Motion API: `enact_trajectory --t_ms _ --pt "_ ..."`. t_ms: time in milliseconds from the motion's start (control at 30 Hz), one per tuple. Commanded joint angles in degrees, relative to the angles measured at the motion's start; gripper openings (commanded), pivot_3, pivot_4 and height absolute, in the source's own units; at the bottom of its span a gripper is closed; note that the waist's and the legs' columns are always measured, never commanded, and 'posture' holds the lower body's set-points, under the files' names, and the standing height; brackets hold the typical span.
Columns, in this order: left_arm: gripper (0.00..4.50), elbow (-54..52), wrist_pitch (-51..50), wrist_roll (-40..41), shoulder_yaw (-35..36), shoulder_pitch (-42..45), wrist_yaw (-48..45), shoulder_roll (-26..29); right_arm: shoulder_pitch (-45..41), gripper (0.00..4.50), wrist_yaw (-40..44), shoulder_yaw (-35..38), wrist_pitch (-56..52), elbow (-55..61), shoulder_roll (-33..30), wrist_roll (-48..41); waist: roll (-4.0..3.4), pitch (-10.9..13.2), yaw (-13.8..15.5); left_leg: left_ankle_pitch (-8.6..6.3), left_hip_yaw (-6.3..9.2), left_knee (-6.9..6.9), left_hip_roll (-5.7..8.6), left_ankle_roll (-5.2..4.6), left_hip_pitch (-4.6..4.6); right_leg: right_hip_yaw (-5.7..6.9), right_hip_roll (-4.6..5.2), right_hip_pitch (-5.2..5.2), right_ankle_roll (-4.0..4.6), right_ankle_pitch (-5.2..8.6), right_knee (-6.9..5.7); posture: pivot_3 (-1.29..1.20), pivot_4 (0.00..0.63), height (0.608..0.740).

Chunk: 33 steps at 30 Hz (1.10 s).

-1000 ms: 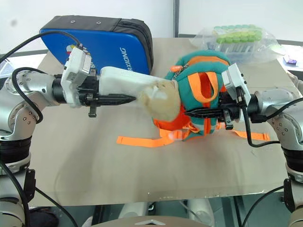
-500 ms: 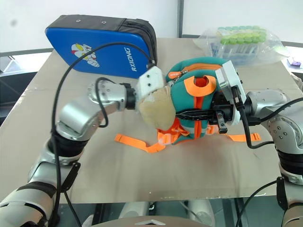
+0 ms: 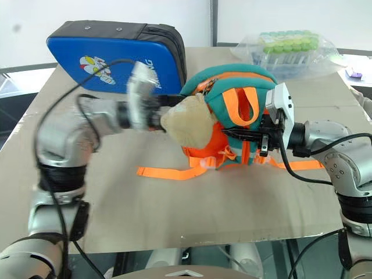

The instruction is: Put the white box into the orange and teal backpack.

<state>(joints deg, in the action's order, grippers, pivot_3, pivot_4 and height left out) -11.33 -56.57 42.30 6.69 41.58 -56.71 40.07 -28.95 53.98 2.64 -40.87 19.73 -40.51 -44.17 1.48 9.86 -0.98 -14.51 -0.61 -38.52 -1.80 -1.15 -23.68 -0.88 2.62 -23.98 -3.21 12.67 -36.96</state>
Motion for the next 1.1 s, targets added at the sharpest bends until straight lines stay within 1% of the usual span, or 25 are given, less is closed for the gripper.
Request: enact_trajectory --t_ms 33,133,167,233,300,367,533,567,600,667,733,767,800,833,867,933,967,1100 --pt "4.47 -1.51 -9.69 12.18 9.91 -1.27 -1.05 3.75 -2.94 0.0 -1.74 -0.31 1.36 -1.13 1.81 1.48 0.0 0.0 0.1 0.0 0.0 0.0 0.0 0.0 -0.01 -0.01 0.01 0.0 0.0 0.0 0.0 0.0 0.15 0.74" --pt "4.47 -3.5 -15.92 20.18 13.69 -3.05 2.3 3.98 -4.32 0.0 -2.51 -0.2 0.73 -1.83 3.23 1.51 0.01 0.0 0.46 0.0 0.0 -0.02 0.03 0.0 -0.02 0.01 0.07 0.03 -0.01 0.0 0.02 0.0 0.15 0.74" --pt "4.47 -5.05 -17.81 24.92 14.56 -3.81 5.52 2.31 -5.0 0.0 -2.75 -0.16 0.05 -1.58 3.67 0.86 0.01 0.0 0.7 0.0 0.03 -0.04 0.04 0.0 -0.05 0.04 0.11 0.03 -0.01 0.0 0.02 0.0 0.15 0.74" --pt "4.47 -7.65 -19.63 31.58 14.86 -4.92 10.75 -0.4 -5.89 0.0 -3.05 -0.02 -1.19 -1.07 4.19 -0.24 0.02 0.0 0.87 0.0 0.11 -0.06 0.02 0.0 -0.05 0.06 0.18 0.07 -0.01 0.0 0.04 0.0 0.15 0.74" --pt "4.47 -10.44 -19.23 32.16 12.19 -5.12 17.02 -3.78 -6.49 0.0 -3.03 -0.05 -2.26 -0.31 4.21 -0.93 0.02 0.0 0.9 0.0 0.31 -0.12 0.05 0.0 -0.06 0.04 0.2 0.1 -0.02 -0.01 0.04 0.0 0.15 0.74" --pt "4.47 -10.19 -18.99 34.94 10.51 -4.03 23.61 -6.99 -7.0 0.0 -3.49 0.02 -3.37 0.22 4.23 -1.53 0.02 0.0 0.86 0.0 0.37 -0.14 0.15 0.0 -0.05 0.05 0.23 0.13 -0.01 -0.02 0.02 0.0 0.15 0.74" --pt "4.47 -4.02 -15.88 43.65 8.8 -1.83 40.91 -14.96 -7.07 0.0 -3.58 -0.44 -4.54 1.74 3.78 -1.77 0.01 0.0 0.68 0.0 0.63 -0.12 0.22 0.01 0.01 0.18 0.19 0.15 0.01 -0.02 -0.14 0.0 0.15 0.74" --pt "3.98 -3.16 -15.3 45.15 8.81 -1.76 43.39 -15.65 -6.91 0.0 -3.62 -0.52 -4.6 1.99 3.64 -1.63 0.01 0.0 0.65 0.01 0.65 -0.12 0.23 0.01 0.02 0.18 0.2 0.16 0.01 -0.02 -0.16 0.0 0.15 0.74" --pt "3.68 -2.95 -14.61 46.65 8.77 -1.79 44.93 -16.03 -6.67 0.0 -3.66 -0.44 -4.68 2.27 3.52 -1.59 0.01 0.0 0.53 0.01 0.67 -0.12 0.23 0.01 0.01 0.19 0.19 0.15 0.01 -0.02 -0.16 0.0 0.15 0.74" --pt "2.77 -1.93 -12.51 53.11 8.56 -2.12 49.34 -16.32 -6.03 0.0 -4.12 0.22 -5.02 2.62 3.49 -1.88 0.01 0.0 0.39 0.01 0.67 -0.13 0.25 0.01 0.0 0.18 0.2 0.15 0.01 -0.02 -0.14 0.0 0.15 0.74" --pt "1.88 -1.64 -11.46 56.09 8.4 -2.93 51.92 -15.22 -5.31 0.0 -5.06 1.51 -5.33 2.79 3.71 -2.75 0.01 0.0 0.42 0.01 0.68 -0.13 0.28 0.01 -0.01 0.16 0.23 0.15 0.01 -0.02 -0.12 0.0 0.15 0.74" --pt "1.48 -1.75 -11.32 56.7 8.38 -3.49 52.32 -14.19 -5.0 0.0 -5.77 2.51 -5.51 2.72 4.05 -3.53 0.01 0.0 0.43 0.01 0.68 -0.13 0.29 0.01 -0.02 0.16 0.24 0.15 0.01 -0.02 -0.11 0.0 0.15 0.74" --pt "1.17 -1.95 -11.23 57.45 8.56 -4.14 52.39 -12.95 -4.76 0.0 -6.57 3.76 -5.66 2.59 4.54 -4.65 0.01 0.0 0.43 0.01 0.68 -0.12 0.3 0.02 -0.03 0.16 0.24 0.15 0.01 -0.02 -0.1 0.0 0.15 0.74" --pt "1.01 -1.95 -10.71 58.81 8.95 -4.76 52.62 -11.83 -4.62 0.0 -7.44 5.29 -5.78 2.34 5.22 -6.23 0.01 0.0 0.43 0.01 0.67 -0.12 0.3 0.02 -0.03 0.16 0.24 0.15 0.01 -0.02 -0.09 0.0 0.15 0.74" --pt "0.91 -1.09 -9.21 62.1 10.17 -5.44 53.31 -10.79 -5.12 0.0 -9.52 8.28 -6.42 1.25 6.68 -9.99 0.01 0.0 0.43 0.01 0.67 -0.12 0.31 0.02 -0.03 0.15 0.24 0.15 0.01 -0.02 -0.09 0.0 0.15 0.74" --pt "0.8 0.9 -6.29 67.59 12.73 -6.97 53.79 -8.86 -6.49 0.0 -14.34 13.89 -7.23 -1.63 9.33 -16.83 0.01 0.0 0.38 0.01 0.67 -0.12 0.31 0.02 -0.03 0.15 0.25 0.15 0.01 -0.02 -0.09 0.0 0.15 0.74" --pt "0.79 1.91 -5.32 69.42 13.49 -7.95 54.02 -8.04 -6.98 0.0 -15.99 15.68 -7.37 -2.74 9.95 -18.62 0.01 0.0 0.34 0.01 0.67 -0.12 0.3 0.02 -0.02 0.14 0.25 0.15 0.01 -0.02 -0.1 0.0 0.15 0.74" --pt "0.44 6.51 -4.08 68.7 16.04 -16.12 52.98 -4.51 -8.75 0.0 -21.79 21.36 -6.23 -8.46 10.3 -22.09 -0.01 -0.01 0.27 0.01 0.63 -0.1 0.31 0.02 0.04 0.14 0.24 0.17 0.02 -0.02 -0.12 0.0 0.15 0.74"
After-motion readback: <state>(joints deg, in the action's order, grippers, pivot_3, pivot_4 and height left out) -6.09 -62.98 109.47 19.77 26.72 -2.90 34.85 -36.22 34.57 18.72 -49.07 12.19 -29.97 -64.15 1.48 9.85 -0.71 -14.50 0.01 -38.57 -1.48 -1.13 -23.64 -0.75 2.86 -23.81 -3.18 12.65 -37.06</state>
